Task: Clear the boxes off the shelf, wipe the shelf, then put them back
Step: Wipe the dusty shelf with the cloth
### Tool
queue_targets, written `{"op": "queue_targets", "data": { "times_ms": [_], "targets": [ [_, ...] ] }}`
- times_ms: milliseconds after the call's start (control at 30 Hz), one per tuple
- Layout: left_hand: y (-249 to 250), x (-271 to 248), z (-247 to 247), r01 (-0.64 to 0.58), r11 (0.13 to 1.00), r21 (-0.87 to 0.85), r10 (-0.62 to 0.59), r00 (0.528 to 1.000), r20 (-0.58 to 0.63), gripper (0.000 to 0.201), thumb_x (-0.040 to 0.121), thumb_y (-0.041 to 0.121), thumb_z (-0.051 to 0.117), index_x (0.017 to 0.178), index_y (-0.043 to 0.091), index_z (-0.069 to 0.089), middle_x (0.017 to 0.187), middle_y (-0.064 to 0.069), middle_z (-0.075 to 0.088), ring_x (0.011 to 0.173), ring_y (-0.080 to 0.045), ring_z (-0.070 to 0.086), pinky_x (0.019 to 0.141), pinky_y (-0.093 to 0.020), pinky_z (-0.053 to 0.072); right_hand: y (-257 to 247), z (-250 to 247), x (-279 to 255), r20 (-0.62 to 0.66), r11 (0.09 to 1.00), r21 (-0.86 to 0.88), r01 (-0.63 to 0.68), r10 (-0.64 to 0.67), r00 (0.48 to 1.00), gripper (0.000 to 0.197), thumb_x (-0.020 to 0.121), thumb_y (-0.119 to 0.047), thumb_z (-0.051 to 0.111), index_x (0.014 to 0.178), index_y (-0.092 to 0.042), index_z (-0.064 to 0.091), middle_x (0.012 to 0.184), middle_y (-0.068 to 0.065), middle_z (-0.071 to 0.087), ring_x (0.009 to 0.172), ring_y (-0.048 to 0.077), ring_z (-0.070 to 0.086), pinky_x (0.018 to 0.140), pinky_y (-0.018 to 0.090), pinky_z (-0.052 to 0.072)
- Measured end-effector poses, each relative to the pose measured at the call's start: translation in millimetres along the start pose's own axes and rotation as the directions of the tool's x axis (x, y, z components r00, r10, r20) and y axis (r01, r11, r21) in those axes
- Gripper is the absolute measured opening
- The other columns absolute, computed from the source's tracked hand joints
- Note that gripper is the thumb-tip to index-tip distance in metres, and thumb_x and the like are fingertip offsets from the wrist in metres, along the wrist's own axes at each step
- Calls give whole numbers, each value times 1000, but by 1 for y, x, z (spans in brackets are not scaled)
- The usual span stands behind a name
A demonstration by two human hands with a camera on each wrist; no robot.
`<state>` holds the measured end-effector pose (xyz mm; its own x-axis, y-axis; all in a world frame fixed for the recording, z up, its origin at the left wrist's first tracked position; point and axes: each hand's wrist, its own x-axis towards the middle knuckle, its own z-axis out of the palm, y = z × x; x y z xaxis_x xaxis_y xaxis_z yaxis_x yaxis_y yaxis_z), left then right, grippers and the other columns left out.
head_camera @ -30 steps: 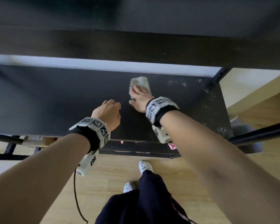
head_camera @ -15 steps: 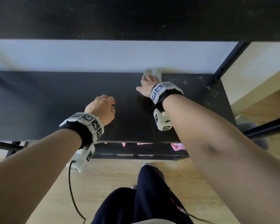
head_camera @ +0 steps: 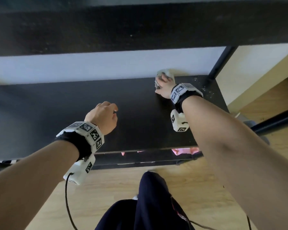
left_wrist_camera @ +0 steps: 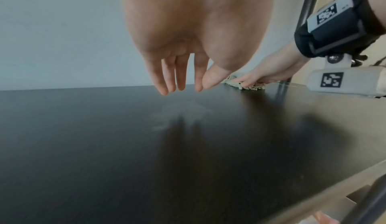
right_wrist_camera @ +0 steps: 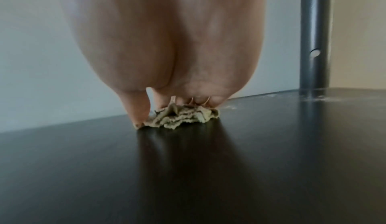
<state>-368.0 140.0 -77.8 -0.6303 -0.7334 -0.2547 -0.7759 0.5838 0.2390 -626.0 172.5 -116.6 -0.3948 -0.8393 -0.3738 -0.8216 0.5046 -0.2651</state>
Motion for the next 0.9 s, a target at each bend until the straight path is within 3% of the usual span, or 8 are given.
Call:
{"op": "queue_targets", "data": {
  "times_ms": [67,200,333,433,567,700,900],
  "targets": [
    [9,1,-2,-29,1000,-1,29,1000,6,32,94,18,41,121,15,57,131,-3,52,123,-24,47,98,-44,45,0,9,-7,42,998,16,-60,59,997,65,94,-34,47,149,-17,18,160,8,3,148,33,4,121,40,8],
    [26,-1,0,-44,999,1,44,999,25,32,94,19,40,122,17,56,132,-2,51,124,-23,45,98,-41,44,-32,21,-24,162,999,20,46,-49,986,63,98,-32,37,153,-24,6,162,0,-9,149,27,-10,120,36,-3],
    [40,-8,9,-60,998,11,60,997,49,33,94,18,40,122,16,56,131,-1,52,123,-22,46,96,-40,44,-27,21,-18,82,989,34,146,-148,986,56,94,-22,46,147,-19,29,159,5,14,148,30,7,120,34,8],
    [49,-10,14,-76,997,22,74,996,57,32,94,18,41,123,16,56,132,0,52,122,-20,46,94,-39,46,15,0,-18,5,997,77,30,-30,1000,52,95,-23,47,144,-12,35,155,12,23,144,27,18,115,28,14],
    [66,-7,17,-63,998,12,61,992,112,33,95,18,40,124,16,55,134,-1,50,124,-22,45,95,-40,44,75,-16,-43,54,979,81,-189,185,981,59,97,-31,43,151,-21,21,162,7,3,149,29,4,121,39,7],
    [97,4,21,-57,998,-14,58,990,131,33,95,19,40,123,15,55,133,-4,50,124,-24,45,98,-41,43,59,-5,-62,189,996,64,-61,48,981,64,99,-34,39,153,-25,5,161,1,-11,149,28,-10,120,37,-3],
    [128,21,28,-65,997,-28,67,996,64,32,94,18,40,121,16,57,132,-4,51,123,-25,46,99,-40,43,63,-7,-30,121,992,113,48,-62,991,59,96,-30,43,150,-28,21,162,-3,1,149,26,-3,120,35,2]
  ]
}}
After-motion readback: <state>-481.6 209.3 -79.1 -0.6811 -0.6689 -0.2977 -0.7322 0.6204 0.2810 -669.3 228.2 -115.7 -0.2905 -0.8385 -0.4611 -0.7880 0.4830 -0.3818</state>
